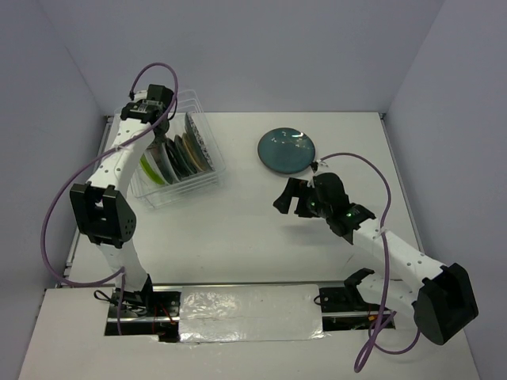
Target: Unload the plates from the dish rack
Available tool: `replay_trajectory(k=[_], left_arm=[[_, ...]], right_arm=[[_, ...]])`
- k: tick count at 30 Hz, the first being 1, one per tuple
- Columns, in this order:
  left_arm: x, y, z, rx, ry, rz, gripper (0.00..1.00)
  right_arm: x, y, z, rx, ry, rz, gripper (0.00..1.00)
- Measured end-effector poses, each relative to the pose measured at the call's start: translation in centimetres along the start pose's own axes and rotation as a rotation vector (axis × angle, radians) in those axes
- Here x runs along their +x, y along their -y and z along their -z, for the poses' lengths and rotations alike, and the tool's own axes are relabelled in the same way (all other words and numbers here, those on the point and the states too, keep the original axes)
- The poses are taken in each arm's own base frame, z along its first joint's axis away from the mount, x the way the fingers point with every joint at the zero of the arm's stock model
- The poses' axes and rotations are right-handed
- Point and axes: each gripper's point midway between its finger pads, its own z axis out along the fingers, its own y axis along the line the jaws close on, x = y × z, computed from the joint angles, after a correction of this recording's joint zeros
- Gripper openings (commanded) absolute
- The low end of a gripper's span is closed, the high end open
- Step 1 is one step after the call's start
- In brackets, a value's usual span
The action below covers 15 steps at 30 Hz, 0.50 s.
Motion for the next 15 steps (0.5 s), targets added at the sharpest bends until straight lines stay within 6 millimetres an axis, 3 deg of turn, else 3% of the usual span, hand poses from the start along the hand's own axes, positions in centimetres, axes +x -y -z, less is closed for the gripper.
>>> replay_trajectory(k=[10, 15], left_arm=[[-2.7, -2.3, 3.3, -0.024, 0.027, -0.040, 0.00], [-3.3, -3.0, 3.9, -0.044, 0.042, -0.056, 0.00]], right_arm=[[-0.3, -0.2, 0.3, -0.010, 0.012, 0.002, 1.00], [-0.3, -0.2, 0.3, -0.009, 0.011, 0.002, 1.00]])
